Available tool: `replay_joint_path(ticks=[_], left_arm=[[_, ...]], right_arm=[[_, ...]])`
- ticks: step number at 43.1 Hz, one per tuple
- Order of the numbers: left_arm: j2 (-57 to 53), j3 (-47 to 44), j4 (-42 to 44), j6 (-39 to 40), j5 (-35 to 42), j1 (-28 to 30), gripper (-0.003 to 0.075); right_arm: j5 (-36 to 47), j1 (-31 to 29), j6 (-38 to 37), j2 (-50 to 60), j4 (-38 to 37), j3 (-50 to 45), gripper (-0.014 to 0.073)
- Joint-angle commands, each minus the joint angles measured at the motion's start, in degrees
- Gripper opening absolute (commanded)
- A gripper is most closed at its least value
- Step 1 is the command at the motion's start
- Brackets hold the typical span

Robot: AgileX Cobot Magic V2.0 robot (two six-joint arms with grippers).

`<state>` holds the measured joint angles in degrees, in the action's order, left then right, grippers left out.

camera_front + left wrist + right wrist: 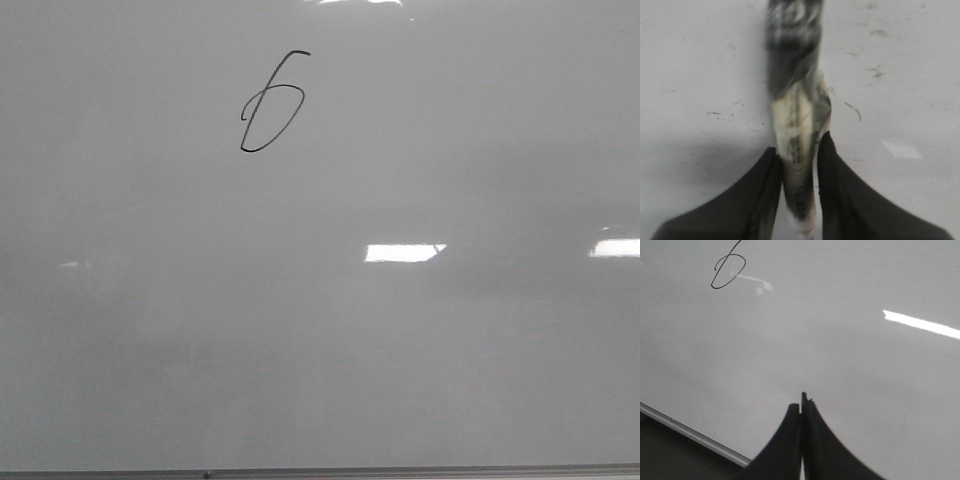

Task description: Write number 6 on whiteboard

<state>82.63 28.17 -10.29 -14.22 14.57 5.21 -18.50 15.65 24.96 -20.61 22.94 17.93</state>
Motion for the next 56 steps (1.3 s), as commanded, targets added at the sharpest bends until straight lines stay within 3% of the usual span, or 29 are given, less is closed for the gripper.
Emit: replay_joint_path(ticks=[1,8,18,34,38,46,51,56], left_arm=[[-1.3,1.8,-0.4,0.6,4.5,0.2,0.0234],[-1.3,1.8,-0.4,0.6,4.5,0.2,0.0256],[-5.0,1.8,-0.4,0.6,0.0,0.2,0.0394],[-30.4,1.8,-0.2,0.3,-15.9,0.2,0.0383],[-37.6,1.8,-0.3,0.3,-21.3,0.2,0.0328],[-51.1,1.8,-0.3,0.3,-29.5,0.2,0.0110],[-57.4,1.8,-0.3,0.3,-30.4,0.2,-0.0022],[-62.4,1.8,-0.3,0.3,-30.2,0.2,-0.0020]], right_arm=[[4.3,-0.3,0.0,-0.4,0.7,1.6,-0.0068],[4.3,-0.3,0.0,-0.4,0.7,1.6,-0.0068],[4.3,-0.3,0.0,-0.4,0.7,1.6,-0.0068],[4.5,-0.3,0.0,-0.4,0.7,1.6,-0.0068],[4.5,-0.3,0.0,-0.4,0.7,1.6,-0.0068],[4.5,-0.3,0.0,-0.4,0.7,1.6,-0.0068],[4.5,-0.3,0.0,-0.4,0.7,1.6,-0.0068],[4.5,-0.3,0.0,-0.4,0.7,1.6,-0.0068]])
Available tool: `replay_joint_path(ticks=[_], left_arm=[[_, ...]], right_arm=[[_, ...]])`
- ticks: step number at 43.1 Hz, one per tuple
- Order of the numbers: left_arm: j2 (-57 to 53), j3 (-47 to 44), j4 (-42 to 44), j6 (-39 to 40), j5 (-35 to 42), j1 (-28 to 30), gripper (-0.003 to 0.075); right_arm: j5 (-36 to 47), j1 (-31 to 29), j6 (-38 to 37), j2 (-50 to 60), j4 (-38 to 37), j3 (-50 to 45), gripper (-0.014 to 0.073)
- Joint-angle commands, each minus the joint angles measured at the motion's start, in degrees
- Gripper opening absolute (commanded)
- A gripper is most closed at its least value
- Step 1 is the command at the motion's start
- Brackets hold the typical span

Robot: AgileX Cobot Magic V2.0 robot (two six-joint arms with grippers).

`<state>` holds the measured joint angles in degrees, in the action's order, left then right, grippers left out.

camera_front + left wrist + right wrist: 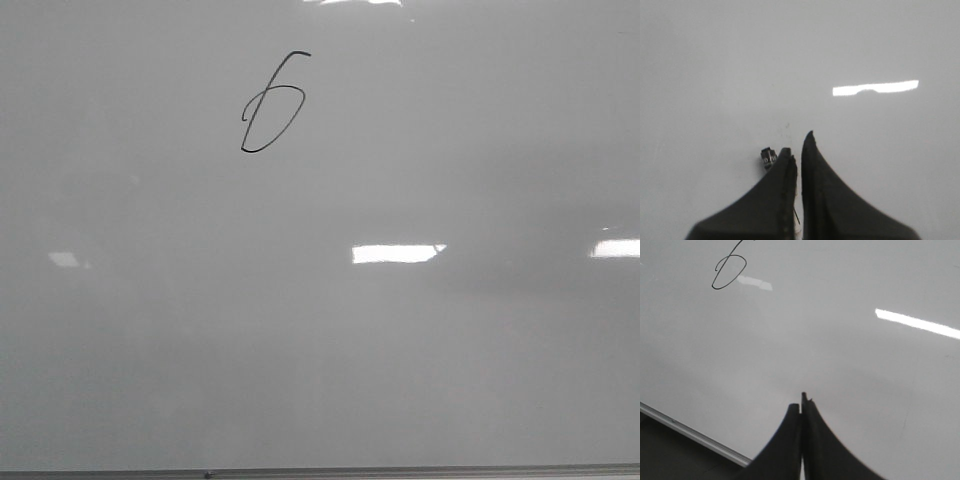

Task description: Write number 6 on whiteboard

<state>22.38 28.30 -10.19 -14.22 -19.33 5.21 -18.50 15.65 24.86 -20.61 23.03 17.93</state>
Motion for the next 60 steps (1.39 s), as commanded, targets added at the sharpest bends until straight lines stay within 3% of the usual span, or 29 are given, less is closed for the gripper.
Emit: replay_joint_path(ticks=[1,25,30,38,47,53,58,60], left_arm=[[-3.2,1.6,-0.4,0.3,3.7,0.2,-0.0020],[-5.6,1.6,-0.4,0.3,3.8,0.2,-0.0020],[-6.0,0.1,0.5,0.4,7.2,0.2,-0.0020],[-12.6,-7.0,10.2,11.0,10.2,-2.6,-0.0020],[-24.0,-18.7,9.7,12.2,10.1,-6.9,-0.0020],[-23.4,-24.1,9.4,12.3,12.7,-7.2,-0.0020],[-23.6,-29.0,9.4,12.3,19.3,-7.2,-0.0020],[-23.6,-28.9,9.4,12.3,16.7,-7.2,-0.0020]], right_arm=[[4.5,-0.3,0.1,-0.4,0.6,1.6,-0.0068],[4.5,-0.3,0.1,-0.4,0.6,1.6,-0.0068],[4.5,-0.3,0.1,-0.4,0.6,1.6,-0.0068],[4.5,-0.3,0.1,-0.4,0.6,1.6,-0.0068],[4.5,-0.3,0.1,-0.4,0.6,1.6,-0.0068],[4.2,-0.3,0.1,-0.5,0.6,1.6,-0.0068],[4.2,-0.3,0.1,-0.5,0.6,1.6,-0.0068],[4.2,-0.3,0.1,-0.5,0.6,1.6,-0.0068]])
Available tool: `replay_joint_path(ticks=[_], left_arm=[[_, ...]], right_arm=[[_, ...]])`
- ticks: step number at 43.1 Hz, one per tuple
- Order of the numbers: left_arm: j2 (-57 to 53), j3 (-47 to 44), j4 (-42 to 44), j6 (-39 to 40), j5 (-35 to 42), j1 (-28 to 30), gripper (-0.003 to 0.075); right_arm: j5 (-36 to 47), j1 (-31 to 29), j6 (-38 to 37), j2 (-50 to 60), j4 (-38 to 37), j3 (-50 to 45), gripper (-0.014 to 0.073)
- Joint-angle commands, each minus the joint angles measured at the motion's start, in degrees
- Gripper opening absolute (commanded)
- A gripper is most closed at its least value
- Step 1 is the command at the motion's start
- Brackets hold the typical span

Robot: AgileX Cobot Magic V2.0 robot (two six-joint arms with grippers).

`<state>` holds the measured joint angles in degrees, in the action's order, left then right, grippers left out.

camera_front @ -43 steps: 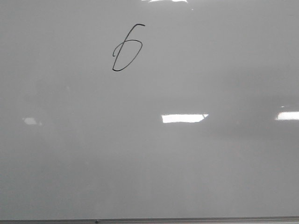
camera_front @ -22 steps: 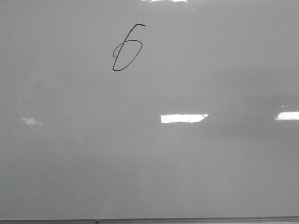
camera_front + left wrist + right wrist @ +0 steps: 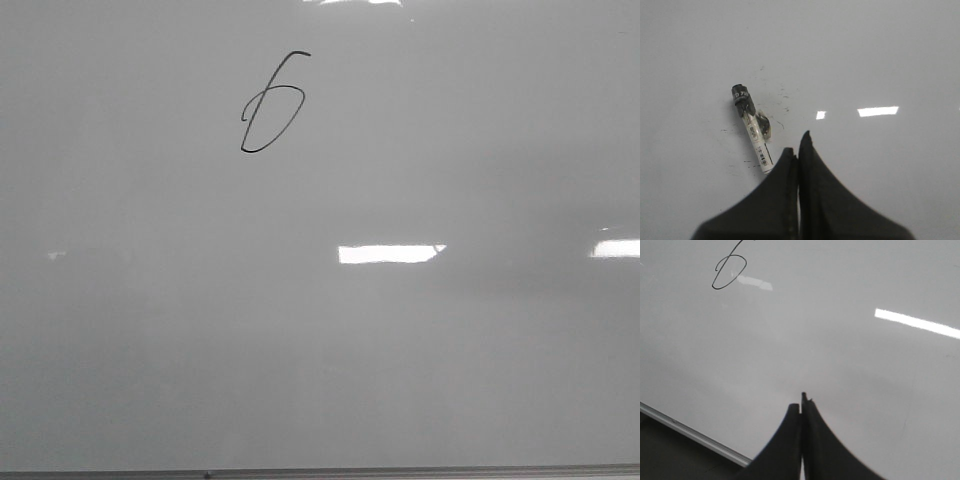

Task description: Write number 6 on whiteboard

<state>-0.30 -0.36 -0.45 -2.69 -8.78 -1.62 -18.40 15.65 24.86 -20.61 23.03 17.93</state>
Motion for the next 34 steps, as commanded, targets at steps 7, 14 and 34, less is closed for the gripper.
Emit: replay_joint_path(ticks=[7,14,34], left_arm=[[-0.8,-0.3,-0.3,0.8,4.7,-0.4,-0.0020],[-0.8,-0.3,-0.3,0.8,4.7,-0.4,-0.0020],[-0.8,-0.3,-0.3,0.8,4.7,-0.4,-0.0020]], right_arm=[[4.1,-0.3,0.1,-0.5,0.6,1.6,-0.0068],[4.1,-0.3,0.1,-0.5,0.6,1.6,-0.0068],[4.1,-0.3,0.1,-0.5,0.6,1.6,-0.0068]])
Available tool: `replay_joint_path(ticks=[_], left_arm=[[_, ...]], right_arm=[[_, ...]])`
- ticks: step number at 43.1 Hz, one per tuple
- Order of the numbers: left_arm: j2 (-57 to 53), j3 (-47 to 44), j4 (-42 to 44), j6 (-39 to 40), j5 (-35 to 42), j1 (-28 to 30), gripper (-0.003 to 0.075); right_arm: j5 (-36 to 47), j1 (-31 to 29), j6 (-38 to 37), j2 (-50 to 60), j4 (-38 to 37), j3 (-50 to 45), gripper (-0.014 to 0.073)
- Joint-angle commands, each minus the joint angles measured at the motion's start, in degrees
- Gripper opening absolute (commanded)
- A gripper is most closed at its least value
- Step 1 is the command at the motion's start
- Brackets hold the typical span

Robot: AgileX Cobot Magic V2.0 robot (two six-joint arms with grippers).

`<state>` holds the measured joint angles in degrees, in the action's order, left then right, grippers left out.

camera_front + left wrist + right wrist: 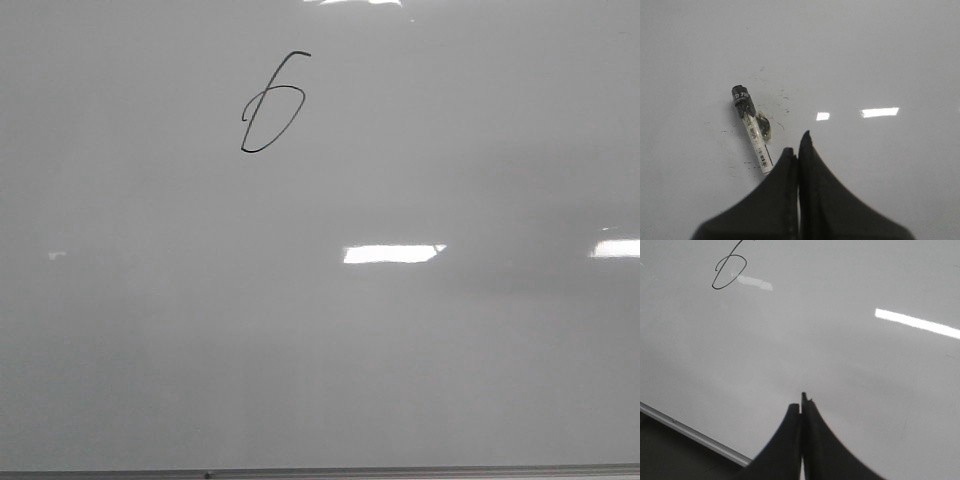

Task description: Write number 6 on whiteboard

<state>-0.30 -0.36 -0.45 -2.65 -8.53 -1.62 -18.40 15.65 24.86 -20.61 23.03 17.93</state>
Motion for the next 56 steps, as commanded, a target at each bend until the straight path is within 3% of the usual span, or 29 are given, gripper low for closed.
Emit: replay_joint_path(ticks=[1,11,17,24,32,56], left_arm=[[-0.8,-0.3,-0.3,0.7,4.4,-0.4,-0.0020],[-0.8,-0.3,-0.3,0.7,4.4,-0.4,-0.0020],[-0.8,-0.3,-0.3,0.7,4.4,-0.4,-0.0020],[-0.8,-0.3,-0.3,0.7,4.4,-0.4,-0.0020],[-0.8,-0.3,-0.3,0.7,4.4,-0.4,-0.0020],[-0.8,-0.3,-0.3,0.7,4.4,-0.4,-0.0020]], right_arm=[[4.2,-0.3,0.1,-0.5,0.5,1.6,-0.0068],[9.9,-1.1,-1.4,1.3,-2.8,-1.4,-0.0068],[15.9,-5.0,-12.4,7.0,-9.2,-7.7,-0.0068],[15.6,-11.8,-21.6,14.9,-15.1,-15.3,-0.0068],[11.7,-16.4,-22.0,22.5,-15.5,-18.6,-0.0068],[11.3,-16.6,-22.0,22.0,-15.5,-18.6,-0.0068]])
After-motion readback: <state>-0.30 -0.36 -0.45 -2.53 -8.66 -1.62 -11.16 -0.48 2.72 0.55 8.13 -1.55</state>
